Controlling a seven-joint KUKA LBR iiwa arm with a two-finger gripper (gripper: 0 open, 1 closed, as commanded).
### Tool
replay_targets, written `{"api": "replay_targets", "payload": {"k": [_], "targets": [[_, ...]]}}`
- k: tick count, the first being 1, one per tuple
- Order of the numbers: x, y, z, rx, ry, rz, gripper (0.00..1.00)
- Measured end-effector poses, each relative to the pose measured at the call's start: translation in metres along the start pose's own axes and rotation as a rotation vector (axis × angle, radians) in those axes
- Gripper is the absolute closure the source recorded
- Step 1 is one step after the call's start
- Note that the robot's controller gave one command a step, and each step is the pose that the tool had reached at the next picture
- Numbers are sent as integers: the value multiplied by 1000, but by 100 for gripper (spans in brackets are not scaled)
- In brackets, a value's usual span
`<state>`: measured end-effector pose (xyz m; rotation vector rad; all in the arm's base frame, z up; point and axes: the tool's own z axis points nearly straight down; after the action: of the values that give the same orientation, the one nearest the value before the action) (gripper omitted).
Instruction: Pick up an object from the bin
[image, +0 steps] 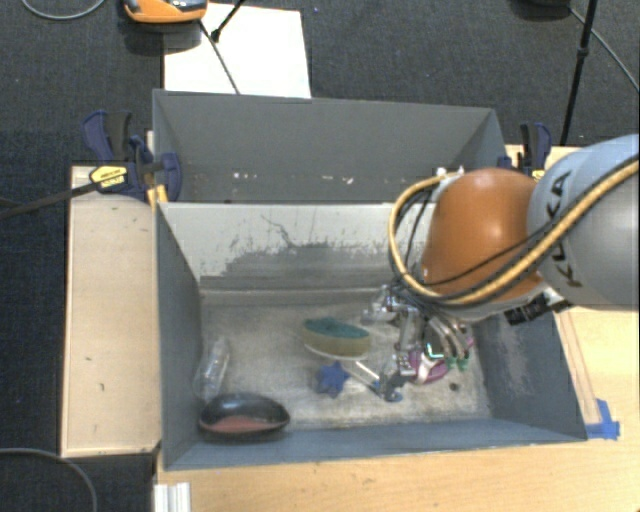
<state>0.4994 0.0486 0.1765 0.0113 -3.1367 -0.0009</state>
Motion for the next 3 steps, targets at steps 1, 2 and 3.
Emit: {"api": "replay_targets", "payload": {"k": [1,2,3], "targets": [[-79,36,105,-3,-11,-91,0],[-85,5,74,0,-12,75,0],[-93,3,75,0,-13,-7,0]]}}
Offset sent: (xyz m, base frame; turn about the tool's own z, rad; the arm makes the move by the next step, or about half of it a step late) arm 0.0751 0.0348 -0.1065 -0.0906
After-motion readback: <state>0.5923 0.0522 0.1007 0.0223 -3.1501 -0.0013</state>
